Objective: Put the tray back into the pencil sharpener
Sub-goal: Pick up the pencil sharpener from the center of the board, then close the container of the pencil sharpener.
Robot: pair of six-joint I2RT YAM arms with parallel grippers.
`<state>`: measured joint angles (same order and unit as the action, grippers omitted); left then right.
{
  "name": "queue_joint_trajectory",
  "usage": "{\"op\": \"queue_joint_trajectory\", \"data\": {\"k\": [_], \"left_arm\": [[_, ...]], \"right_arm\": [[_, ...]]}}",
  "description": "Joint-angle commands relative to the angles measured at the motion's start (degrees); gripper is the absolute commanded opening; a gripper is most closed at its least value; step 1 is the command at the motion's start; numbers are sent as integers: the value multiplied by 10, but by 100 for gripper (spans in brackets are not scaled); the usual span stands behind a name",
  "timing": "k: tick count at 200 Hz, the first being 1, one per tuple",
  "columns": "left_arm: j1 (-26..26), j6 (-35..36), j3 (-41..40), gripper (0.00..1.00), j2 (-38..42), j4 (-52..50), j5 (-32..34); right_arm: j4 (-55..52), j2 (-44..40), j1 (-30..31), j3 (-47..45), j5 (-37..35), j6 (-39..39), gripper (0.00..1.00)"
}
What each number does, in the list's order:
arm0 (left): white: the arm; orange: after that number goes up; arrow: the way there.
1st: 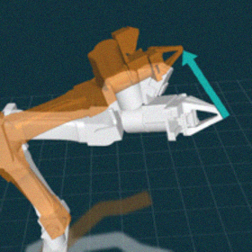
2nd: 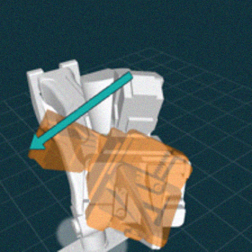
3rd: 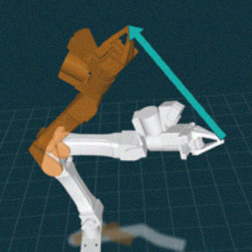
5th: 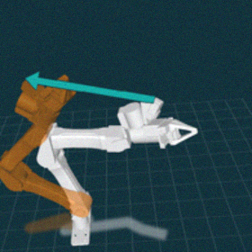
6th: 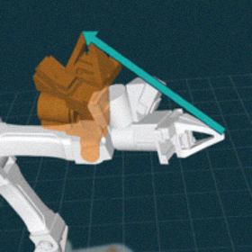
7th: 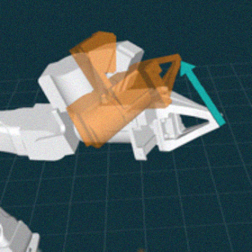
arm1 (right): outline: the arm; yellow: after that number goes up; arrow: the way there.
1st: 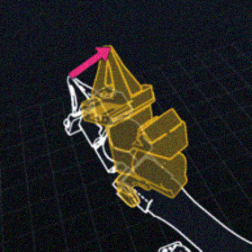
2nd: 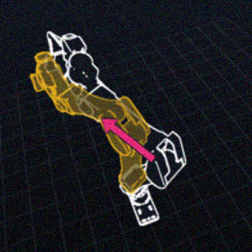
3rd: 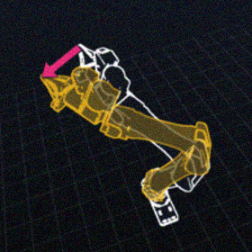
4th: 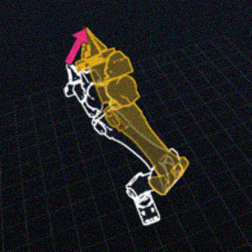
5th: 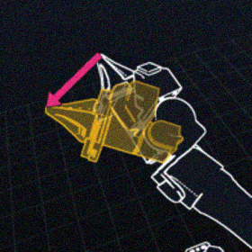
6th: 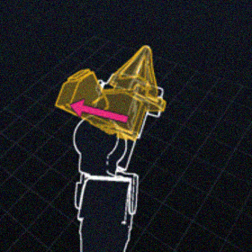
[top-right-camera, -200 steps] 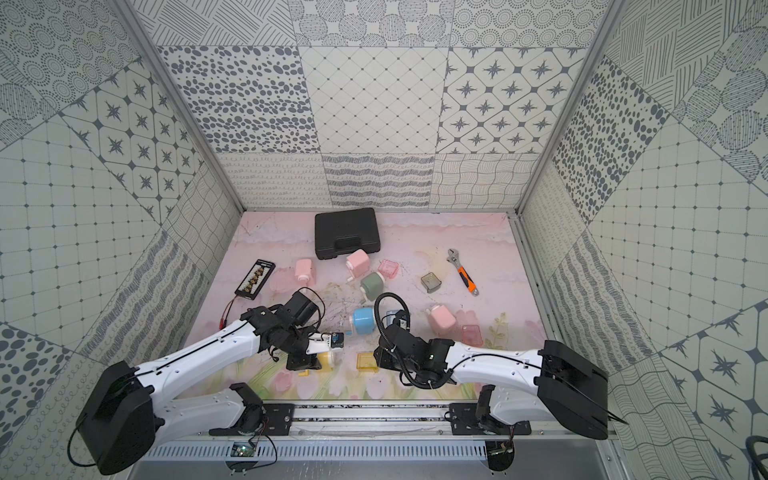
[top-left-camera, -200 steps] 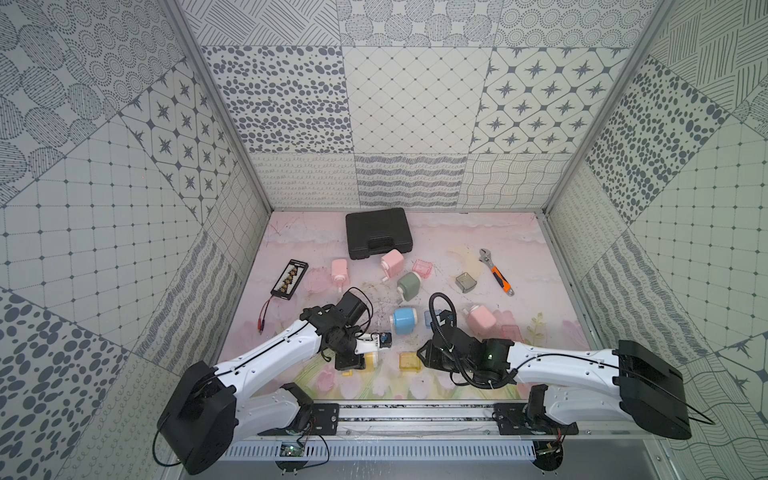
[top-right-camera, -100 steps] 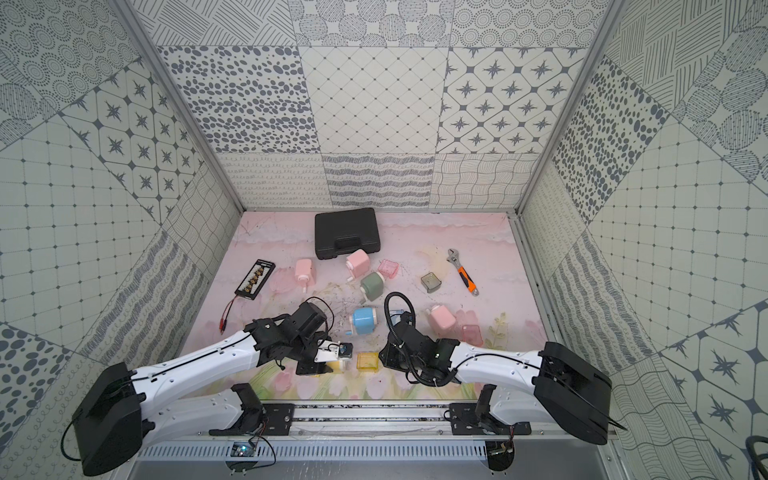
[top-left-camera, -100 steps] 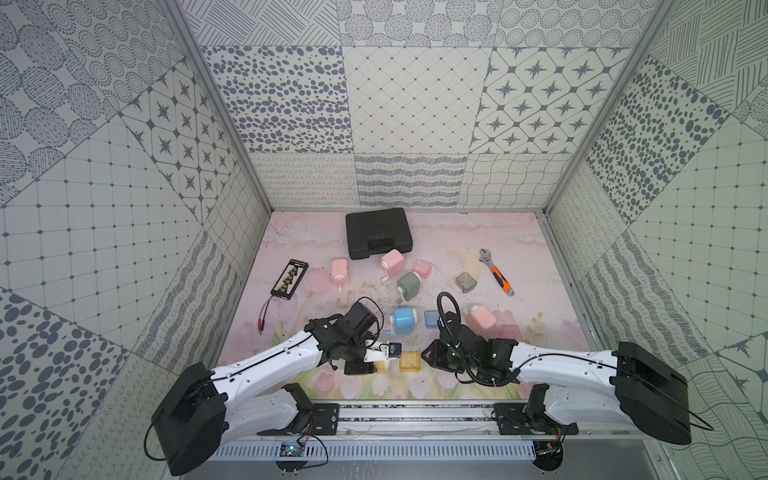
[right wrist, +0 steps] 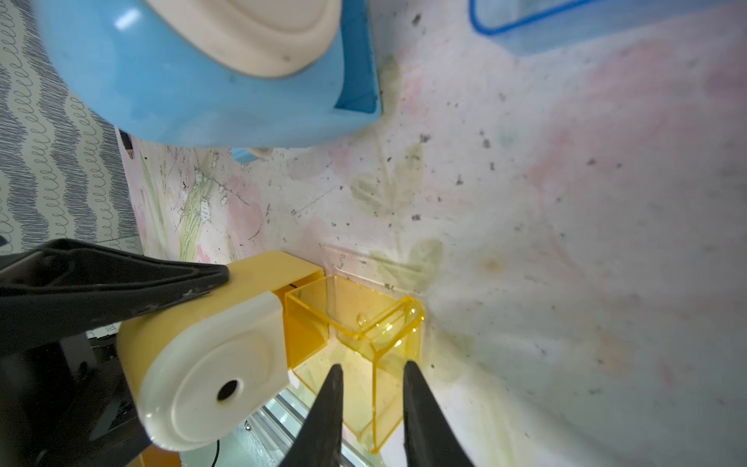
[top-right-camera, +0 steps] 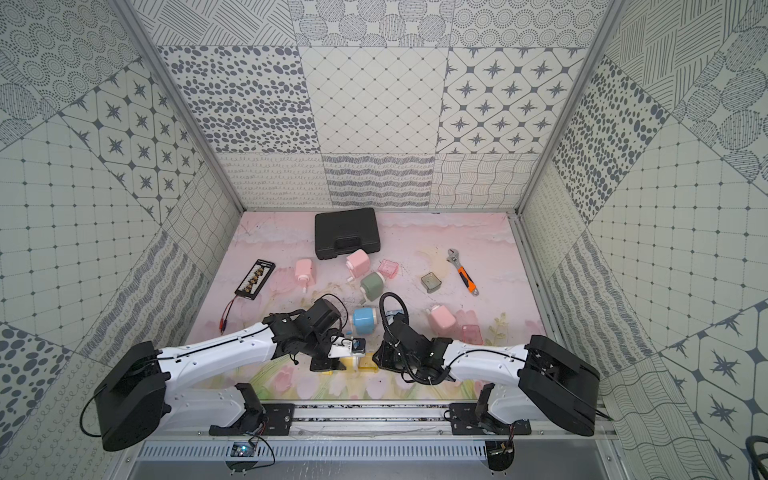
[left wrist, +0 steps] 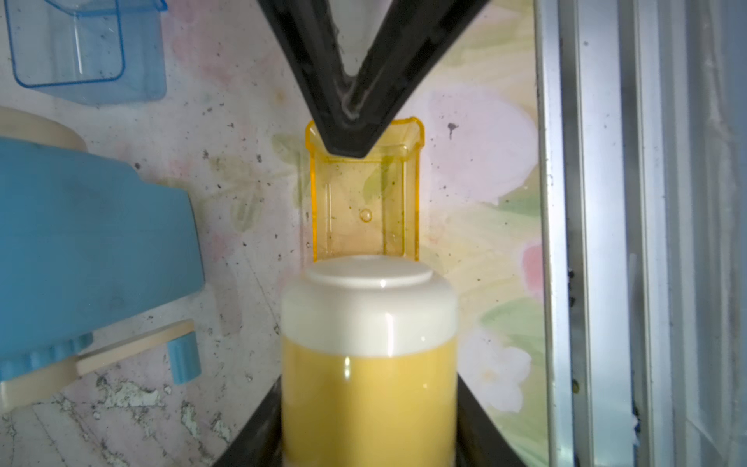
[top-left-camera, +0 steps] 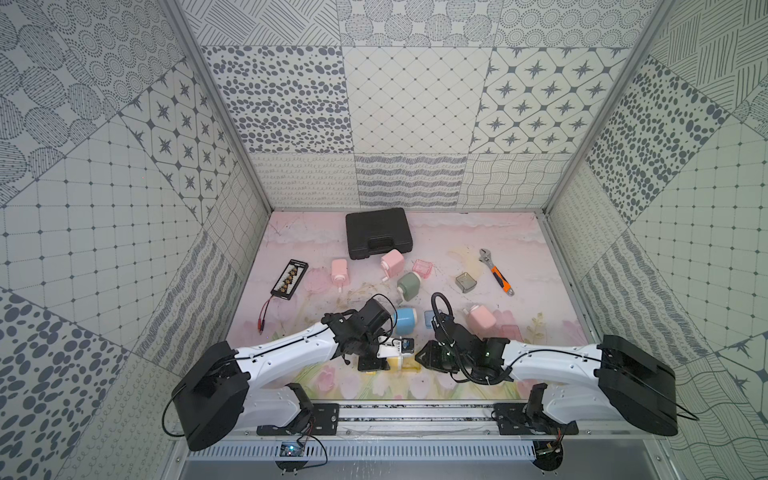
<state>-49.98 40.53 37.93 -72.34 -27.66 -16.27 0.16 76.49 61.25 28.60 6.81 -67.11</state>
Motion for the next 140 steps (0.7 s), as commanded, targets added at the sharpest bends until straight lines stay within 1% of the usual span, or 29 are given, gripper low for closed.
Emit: {"op": "queue_joint_trajectory", "data": {"k": [1, 24, 53, 84, 97, 122, 140], "left_arm": [[-6, -17, -1, 30, -12, 33, 29], [-6, -16, -1, 30, -14, 29, 41], [-8, -19, -1, 30, -20, 32, 41], [-8, -21, 1, 30, -27, 36, 43], [-8, -23, 1, 30, -28, 36, 41], [-8, -22, -1, 30, -27, 36, 44], [-8, -22, -1, 30, -26, 36, 42]], "right_arm": [[45, 18, -1, 19, 20, 8, 28], [67, 30, -1, 20, 31, 6, 27], [95, 36, 0, 17, 38, -2, 27], [108, 31, 0, 5, 38, -11, 26], [108, 21, -2, -2, 32, -13, 28], [67, -29, -1, -12, 2, -13, 28], [-7, -68, -1, -13, -39, -17, 25]]}}
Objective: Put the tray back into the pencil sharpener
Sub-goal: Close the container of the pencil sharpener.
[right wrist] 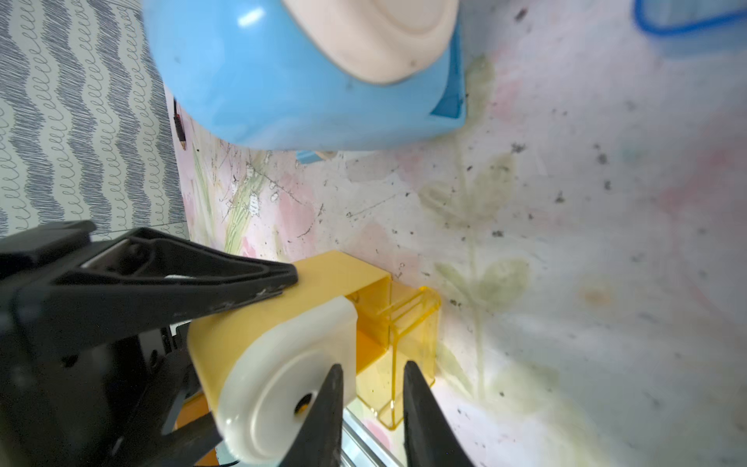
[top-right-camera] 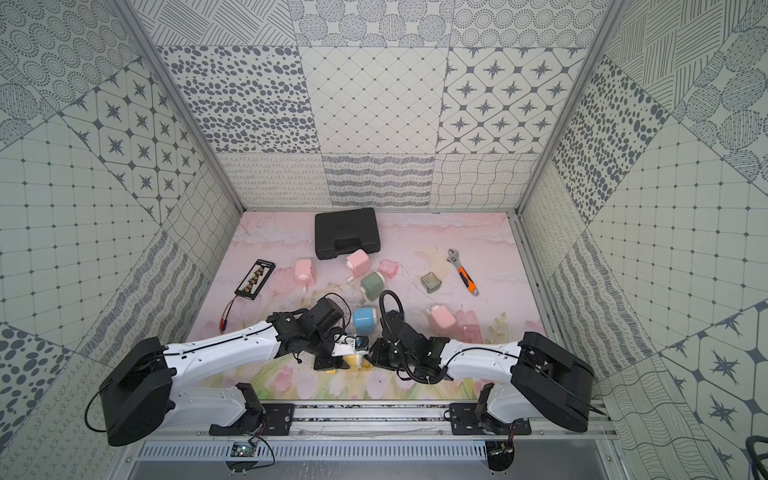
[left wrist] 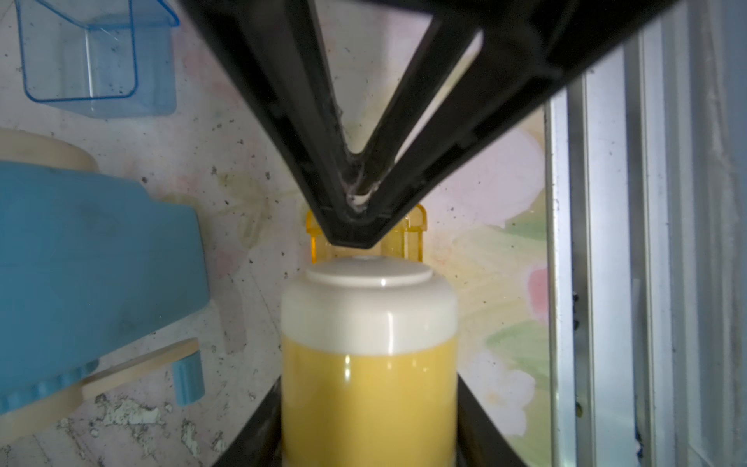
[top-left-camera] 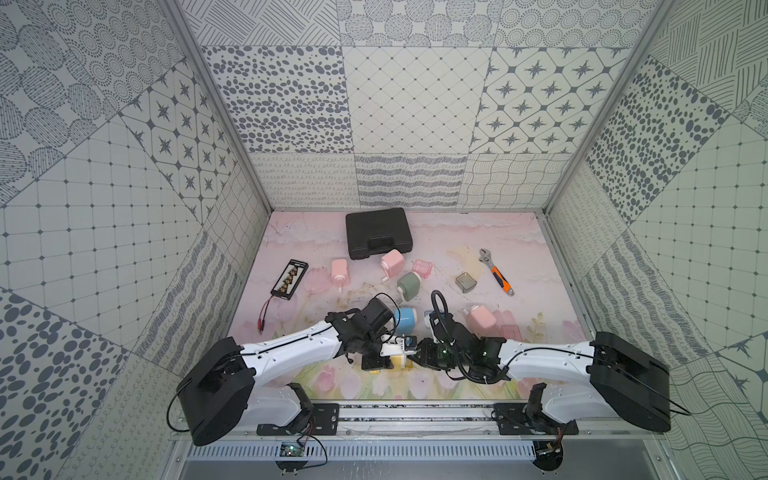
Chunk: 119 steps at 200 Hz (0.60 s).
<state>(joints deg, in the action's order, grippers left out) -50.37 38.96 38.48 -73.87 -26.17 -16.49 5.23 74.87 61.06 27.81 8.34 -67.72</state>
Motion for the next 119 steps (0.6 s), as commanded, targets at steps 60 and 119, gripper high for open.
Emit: {"op": "queue_joint_trajectory", "data": {"k": [60, 119], "left_arm": [[-7, -6, -11, 30, -13, 25, 42], [-8, -7, -13, 30, -15, 27, 38]], "right_arm": [[-58, 10, 6, 18, -30, -3, 13], [76, 104, 7, 20, 42, -18, 11]]}}
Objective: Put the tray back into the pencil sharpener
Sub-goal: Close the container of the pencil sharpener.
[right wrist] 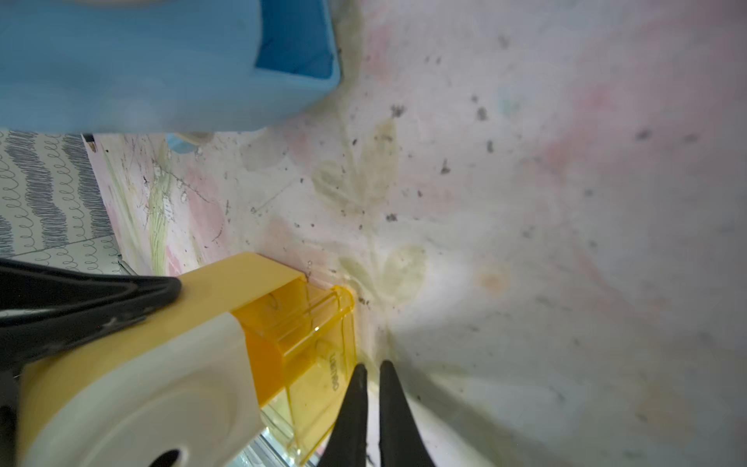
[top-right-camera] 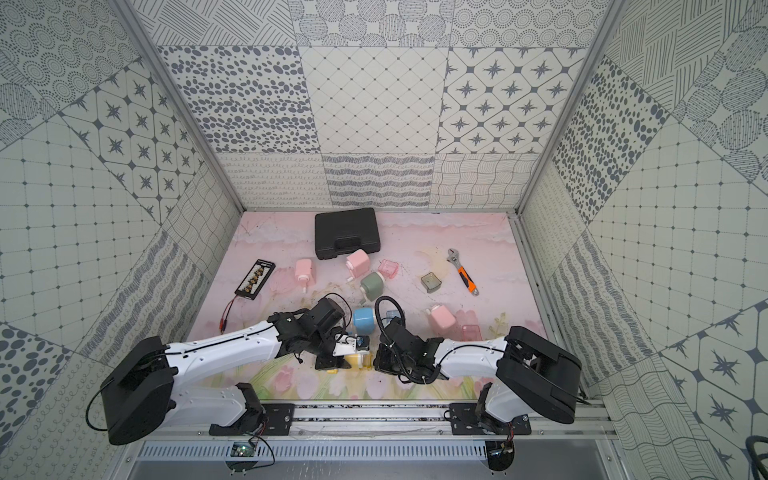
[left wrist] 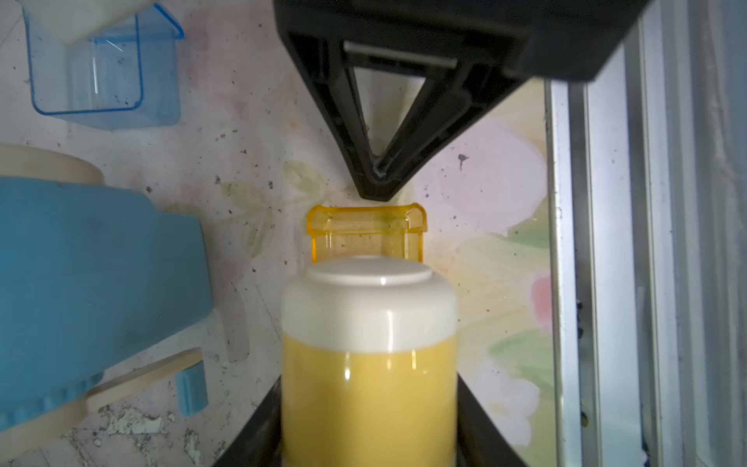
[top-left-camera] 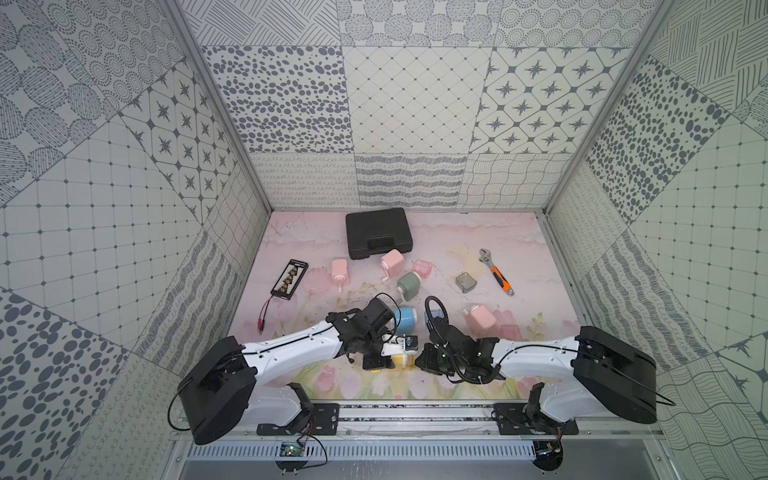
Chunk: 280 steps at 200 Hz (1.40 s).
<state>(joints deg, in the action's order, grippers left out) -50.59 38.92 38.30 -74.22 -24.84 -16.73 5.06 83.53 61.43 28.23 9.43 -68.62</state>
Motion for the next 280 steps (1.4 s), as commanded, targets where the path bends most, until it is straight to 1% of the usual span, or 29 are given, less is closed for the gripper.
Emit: {"op": "queue_joint_trajectory", "data": {"k": [1, 38, 101, 121, 149, 163, 174, 178, 199, 214, 222, 229, 244, 256, 267, 280], "left_arm": [[-6, -7, -11, 30, -11, 14, 41], [-7, -6, -10, 30, -10, 14, 41], [-7, -8, -9, 30, -10, 13, 39], [-7, -9, -9, 30, -9, 13, 39], [-7, -13, -8, 29, -1, 6, 47], [-7, -19, -5, 28, 18, -4, 49], [-7, -35, 3, 27, 46, -6, 42], [-7, -42, 5, 27, 57, -22, 38], [-7, -94, 17, 26, 129, -29, 19], [-8, -142, 25, 24, 173, -36, 23], [-8, -167, 33, 23, 194, -46, 35], [-7, -192, 43, 19, 206, -57, 54], [-7, -256, 66, 0, 226, -81, 133], [-7, -309, 88, 0, 232, -103, 204], [-6, -359, 116, 0, 229, -132, 273], [-4, -401, 145, 0, 220, -161, 327]], "right_arm": [[79, 18, 3, 16, 31, -9, 11], [107, 35, 3, 17, 45, -12, 11], [147, 43, 3, 9, 56, -20, 12], [164, 41, 3, 3, 58, -24, 13], [158, 29, 2, -4, 52, -27, 14], [135, 1, 2, -13, 33, -28, 16], [98, -35, 2, -20, 9, -26, 18], [81, -51, 2, -22, -1, -23, 18], [-8, -158, 2, -33, -56, 2, 23], [-45, -245, -2, -53, -93, 17, 26], [-60, -291, -6, -63, -110, 24, 27], [-80, -330, -9, -68, -124, 28, 28], [-114, -389, -14, -73, -150, 34, 27], [-120, -412, -16, -75, -159, 38, 27], [-121, -416, -17, -73, -161, 40, 27], [-119, -405, -17, -67, -162, 43, 27]]}}
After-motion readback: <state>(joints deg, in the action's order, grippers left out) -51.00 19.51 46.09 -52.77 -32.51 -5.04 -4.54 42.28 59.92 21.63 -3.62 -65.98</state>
